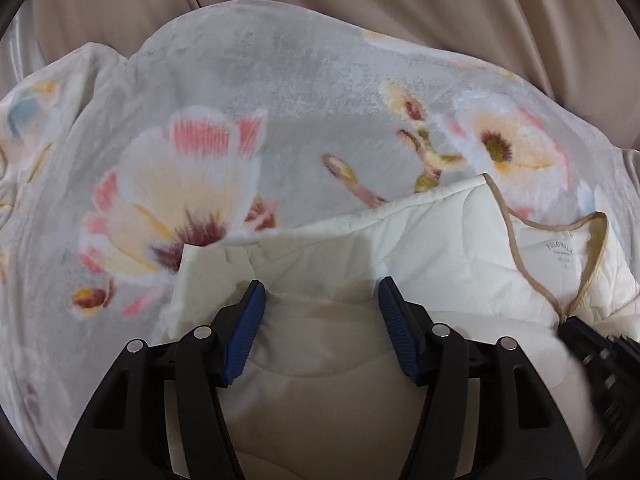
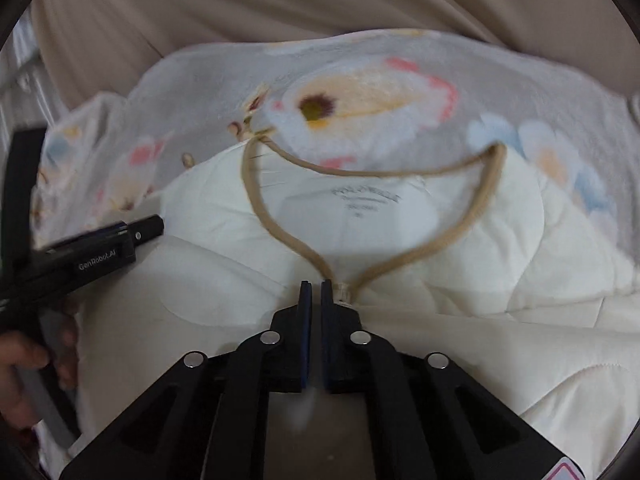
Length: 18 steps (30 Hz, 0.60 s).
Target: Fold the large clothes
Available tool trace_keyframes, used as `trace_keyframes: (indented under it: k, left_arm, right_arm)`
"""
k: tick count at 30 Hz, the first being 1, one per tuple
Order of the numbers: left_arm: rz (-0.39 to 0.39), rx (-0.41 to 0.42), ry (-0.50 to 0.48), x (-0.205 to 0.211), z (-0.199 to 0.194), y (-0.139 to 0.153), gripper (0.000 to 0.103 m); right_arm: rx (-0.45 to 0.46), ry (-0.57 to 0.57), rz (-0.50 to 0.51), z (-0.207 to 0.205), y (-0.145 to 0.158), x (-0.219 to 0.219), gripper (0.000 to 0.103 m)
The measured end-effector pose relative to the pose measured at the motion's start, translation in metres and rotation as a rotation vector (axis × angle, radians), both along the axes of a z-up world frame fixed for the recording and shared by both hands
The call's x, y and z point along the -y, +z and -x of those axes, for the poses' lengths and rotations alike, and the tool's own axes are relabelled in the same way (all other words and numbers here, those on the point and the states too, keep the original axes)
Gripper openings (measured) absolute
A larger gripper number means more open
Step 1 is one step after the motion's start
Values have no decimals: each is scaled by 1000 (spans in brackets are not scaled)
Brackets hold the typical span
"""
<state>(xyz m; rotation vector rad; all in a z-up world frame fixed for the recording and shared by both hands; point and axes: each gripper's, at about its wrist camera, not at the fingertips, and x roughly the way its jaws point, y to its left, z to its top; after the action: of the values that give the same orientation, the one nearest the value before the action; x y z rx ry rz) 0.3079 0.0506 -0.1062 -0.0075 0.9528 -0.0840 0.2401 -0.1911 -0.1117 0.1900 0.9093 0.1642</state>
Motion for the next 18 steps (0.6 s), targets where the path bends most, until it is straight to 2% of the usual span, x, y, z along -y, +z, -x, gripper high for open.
trace_keyframes:
  k: [2,4,6,7,8,10,13,15,16,18]
  left_arm:
    - [-15,12,-31,0,3,-2,57]
    - [-41,25,-39,3,7,-2,57]
    - [-46,32,-32,4,10,-3,57]
    - [-42,34,-28,3,11,-2,57]
    - [-37,35,-26,2,12,-2,57]
    - [-38,36,-27,1,15,0,57]
    - [-62,49,-34,-2,23,1,57]
    - [-51,52,-32,-5,28,1,57]
    - [-54,50,-28,-5,29,1,57]
    - [-79,51,-22,-2,34,5,57]
  right_arm:
    - [-8,-105,39,7,3,20,0]
    - [24,-181,-12,17,16,41,6]
    - [62,-204,28,24,20,50,8]
    - [45,-210,61,25,14,53,7]
    - [5,-207,67,25,4,60,1]
    - [8,-234,30,35,4,75,0]
    - [90,-306,69,55,18,93,11]
    - [25,-321,49,54,1,108,6]
    - [24,-321,21,55,-1,113,6]
    - [42,-357,53,62,9,117,6]
